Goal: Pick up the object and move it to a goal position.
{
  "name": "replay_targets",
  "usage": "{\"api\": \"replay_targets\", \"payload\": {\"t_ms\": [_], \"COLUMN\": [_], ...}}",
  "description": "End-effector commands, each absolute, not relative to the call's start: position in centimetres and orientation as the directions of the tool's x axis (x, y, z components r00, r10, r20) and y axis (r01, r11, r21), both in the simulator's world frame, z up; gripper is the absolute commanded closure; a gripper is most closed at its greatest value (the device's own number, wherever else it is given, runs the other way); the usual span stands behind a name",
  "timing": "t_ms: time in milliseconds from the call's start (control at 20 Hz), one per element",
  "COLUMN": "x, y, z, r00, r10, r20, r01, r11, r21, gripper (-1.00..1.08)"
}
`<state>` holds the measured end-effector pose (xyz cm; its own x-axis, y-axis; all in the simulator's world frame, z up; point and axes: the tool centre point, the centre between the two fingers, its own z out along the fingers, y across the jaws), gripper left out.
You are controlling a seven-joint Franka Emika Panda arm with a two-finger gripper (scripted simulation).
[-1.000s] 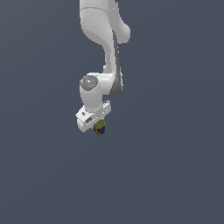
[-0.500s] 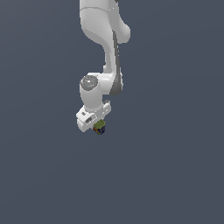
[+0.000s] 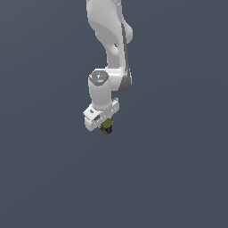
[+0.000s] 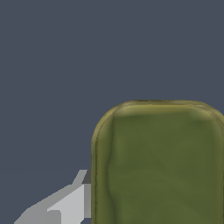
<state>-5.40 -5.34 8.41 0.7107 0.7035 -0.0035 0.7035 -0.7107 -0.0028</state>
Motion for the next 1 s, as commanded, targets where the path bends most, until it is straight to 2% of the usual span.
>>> {"api": "replay_targets", "payload": {"t_ms": [0, 600, 950], "x": [-5.4, -6.2, -6.3], "y": [-3.6, 7.5, 11.4], "z": [10.0, 19.2, 22.4], "r00": [0.71, 0.709, 0.709], "r10": [0.705, 0.705, 0.705], "r20": [-0.001, -0.002, -0.001], "r01": [0.705, 0.705, 0.705], "r11": [-0.71, -0.709, -0.709], "r21": [0.001, 0.002, 0.001], "gripper": [1.08, 1.08, 1.08]}}
